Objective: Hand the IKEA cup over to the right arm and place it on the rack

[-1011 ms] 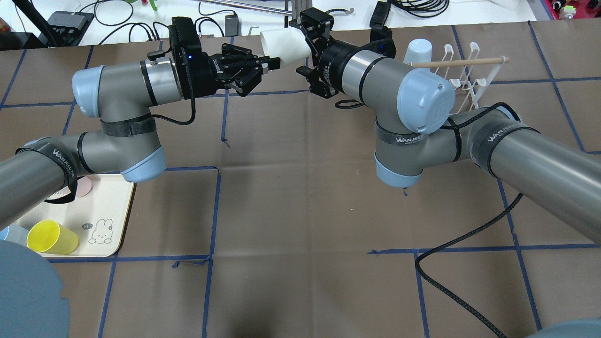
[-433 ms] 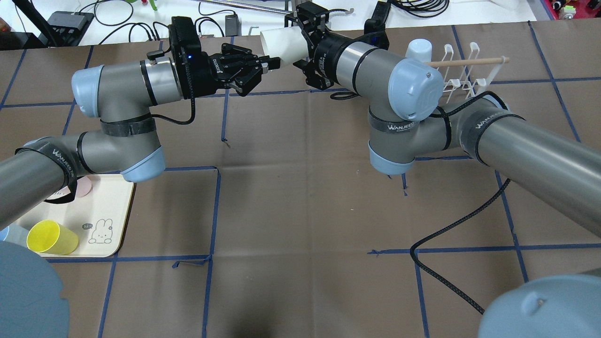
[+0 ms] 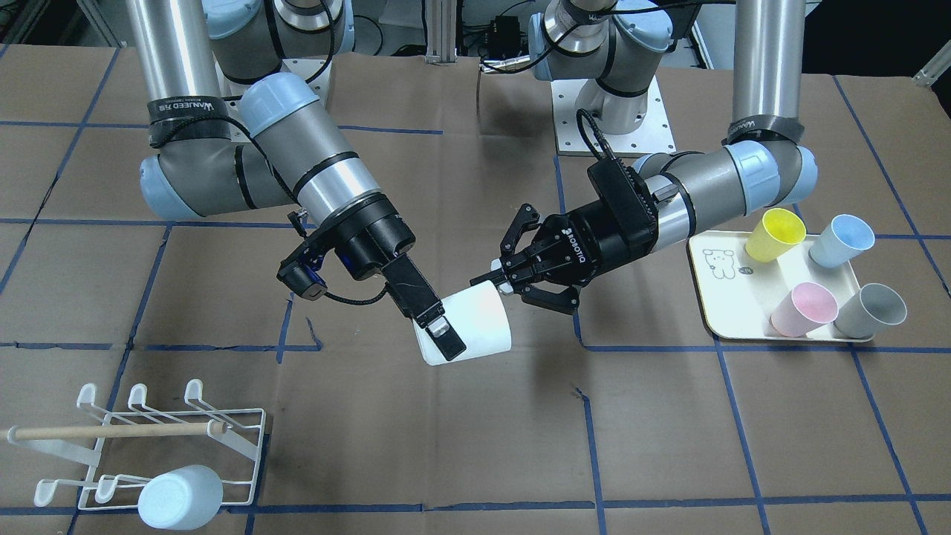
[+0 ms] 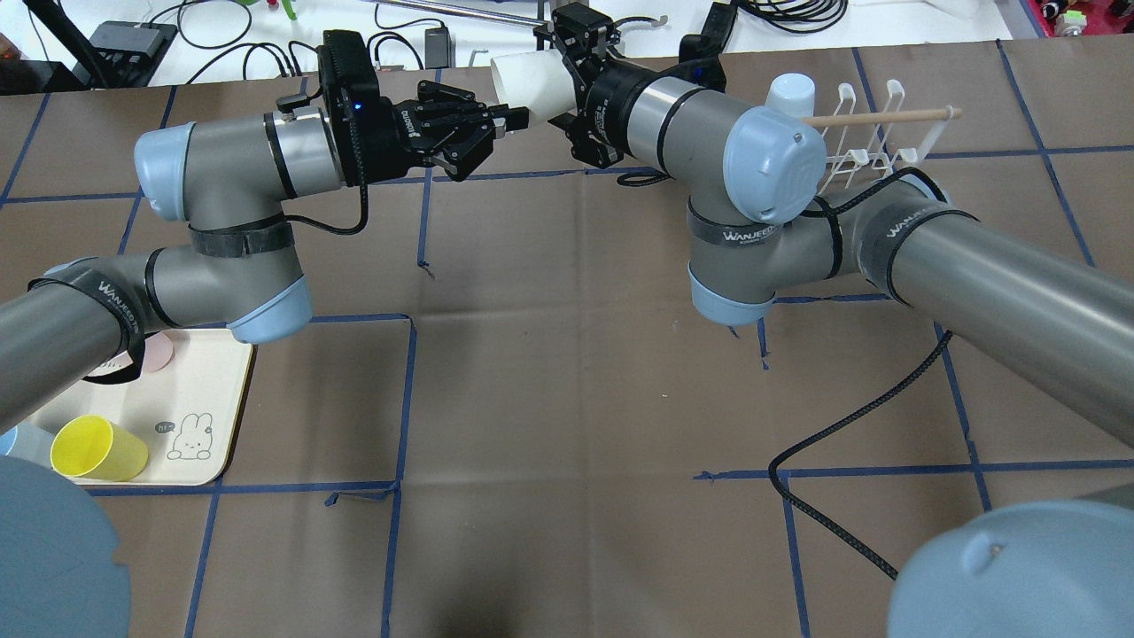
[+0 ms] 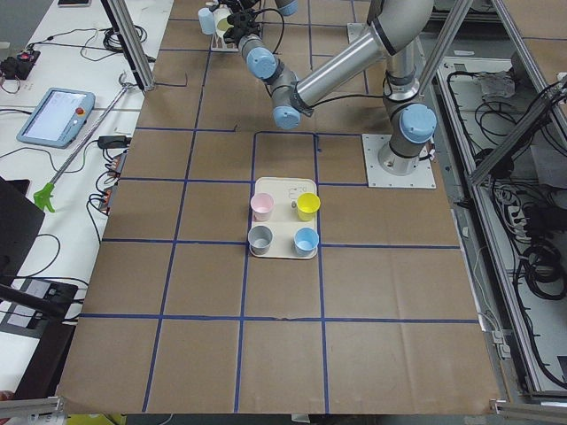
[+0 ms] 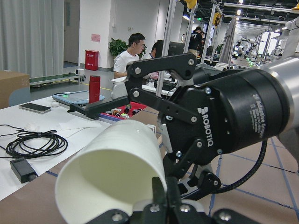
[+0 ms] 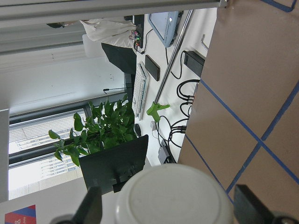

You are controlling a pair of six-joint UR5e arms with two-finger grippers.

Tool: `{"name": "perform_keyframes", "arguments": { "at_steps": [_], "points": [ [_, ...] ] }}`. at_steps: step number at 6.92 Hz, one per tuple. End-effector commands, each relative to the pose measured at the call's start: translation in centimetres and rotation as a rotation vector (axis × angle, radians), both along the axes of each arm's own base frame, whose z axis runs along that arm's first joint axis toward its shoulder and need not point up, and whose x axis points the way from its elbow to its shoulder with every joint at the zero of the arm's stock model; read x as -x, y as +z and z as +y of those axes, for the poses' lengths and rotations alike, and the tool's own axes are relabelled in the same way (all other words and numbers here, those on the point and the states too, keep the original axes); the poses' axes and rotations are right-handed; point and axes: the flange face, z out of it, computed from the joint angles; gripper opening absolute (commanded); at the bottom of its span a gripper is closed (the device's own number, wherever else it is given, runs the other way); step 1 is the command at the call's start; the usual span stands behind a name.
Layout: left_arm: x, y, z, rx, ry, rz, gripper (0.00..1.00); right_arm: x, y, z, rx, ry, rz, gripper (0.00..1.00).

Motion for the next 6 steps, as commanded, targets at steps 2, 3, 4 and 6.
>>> {"name": "perform_keyframes", "arguments": {
  "at_steps": [2,3,4,6],
  "points": [
    [0.00,0.02,0.00,0.001,0.001,-0.001,0.09,-0.27,0.03,0.12,-0.004,0.007,0.002,0.81],
    [0.00,0.02,0.00,0.001,0.001,-0.001,0.09,-0.30,0.13,0.18,-0.002,0.011,0.001,0.71],
    [-0.04,0.04,-0.08,0.003,0.007,-0.007,0.12,-0.40,0.14,0.24,-0.003,0.016,-0.001,0.63],
    [-0.10,0.33,-0.33,0.010,0.015,-0.014,0.34,-0.33,0.23,0.24,0.000,0.016,0.000,0.56]
  ]
}}
